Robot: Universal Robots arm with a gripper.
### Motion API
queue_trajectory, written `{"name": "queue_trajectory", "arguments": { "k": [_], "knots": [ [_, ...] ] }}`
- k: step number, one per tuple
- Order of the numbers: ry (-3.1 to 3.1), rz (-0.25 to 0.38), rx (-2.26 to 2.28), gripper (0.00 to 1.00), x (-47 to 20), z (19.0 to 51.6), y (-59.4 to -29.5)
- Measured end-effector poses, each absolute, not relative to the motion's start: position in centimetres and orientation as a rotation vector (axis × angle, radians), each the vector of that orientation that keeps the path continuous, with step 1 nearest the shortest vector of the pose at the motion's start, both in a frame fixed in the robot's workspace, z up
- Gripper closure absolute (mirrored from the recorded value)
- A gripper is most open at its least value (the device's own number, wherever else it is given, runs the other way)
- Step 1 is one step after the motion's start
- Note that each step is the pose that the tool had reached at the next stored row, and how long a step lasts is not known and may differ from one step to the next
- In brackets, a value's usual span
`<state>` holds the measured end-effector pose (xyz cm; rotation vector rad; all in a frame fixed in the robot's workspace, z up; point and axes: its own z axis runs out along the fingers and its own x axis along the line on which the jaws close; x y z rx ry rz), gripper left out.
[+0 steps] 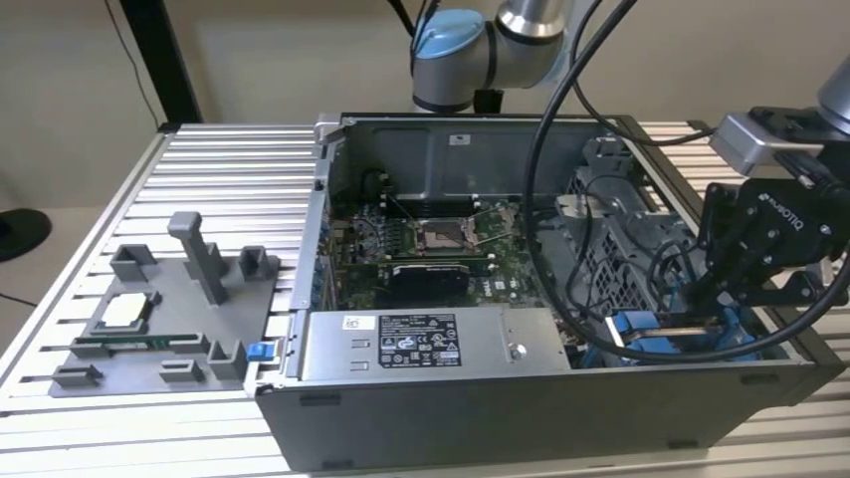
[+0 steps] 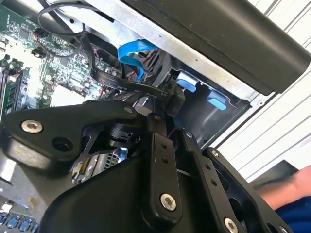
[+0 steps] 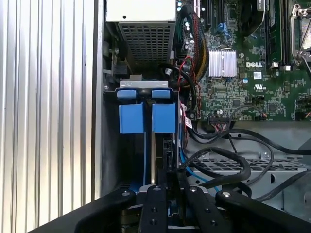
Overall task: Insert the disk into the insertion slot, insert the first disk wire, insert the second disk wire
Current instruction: 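Insert the first disk wire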
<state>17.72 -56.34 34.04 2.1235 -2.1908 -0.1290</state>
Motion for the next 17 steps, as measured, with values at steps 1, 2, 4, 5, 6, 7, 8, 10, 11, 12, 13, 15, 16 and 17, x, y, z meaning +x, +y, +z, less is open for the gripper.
{"name": "queue_trajectory", "arguments": {
  "k": [1, 2, 4, 5, 6, 7, 8, 10, 11, 12, 13, 15, 16, 17],
  "knots": [
    [-2.191, -0.129, 2.124, 1.00, 17.72, 34.03, -56.34],
    [-2.190, -0.129, 2.124, 1.00, 17.72, 34.02, -56.34],
    [-2.188, -0.129, 2.126, 1.00, 17.72, 34.01, -56.34],
    [-2.187, -0.129, 2.127, 1.00, 17.71, 34.01, -56.35],
    [-2.186, -0.129, 2.129, 1.00, 17.71, 34.01, -56.35],
    [-2.186, -0.129, 2.129, 1.00, 17.71, 34.02, -56.35],
    [-2.185, -0.129, 2.130, 1.00, 17.71, 34.04, -56.34],
    [-2.185, -0.129, 2.131, 1.00, 17.71, 34.10, -56.35],
    [-2.184, -0.129, 2.131, 1.00, 17.72, 34.16, -56.34],
    [-2.183, -0.129, 2.131, 1.00, 17.72, 34.18, -56.34],
    [-2.182, -0.129, 2.133, 1.00, 17.72, 34.17, -56.34],
    [-2.180, -0.127, 2.136, 1.00, 17.73, 34.18, -56.34],
    [-2.177, -0.127, 2.138, 1.00, 17.73, 34.19, -56.34],
    [-2.174, -0.126, 2.142, 1.00, 17.72, 34.19, -56.34]
  ]
}}
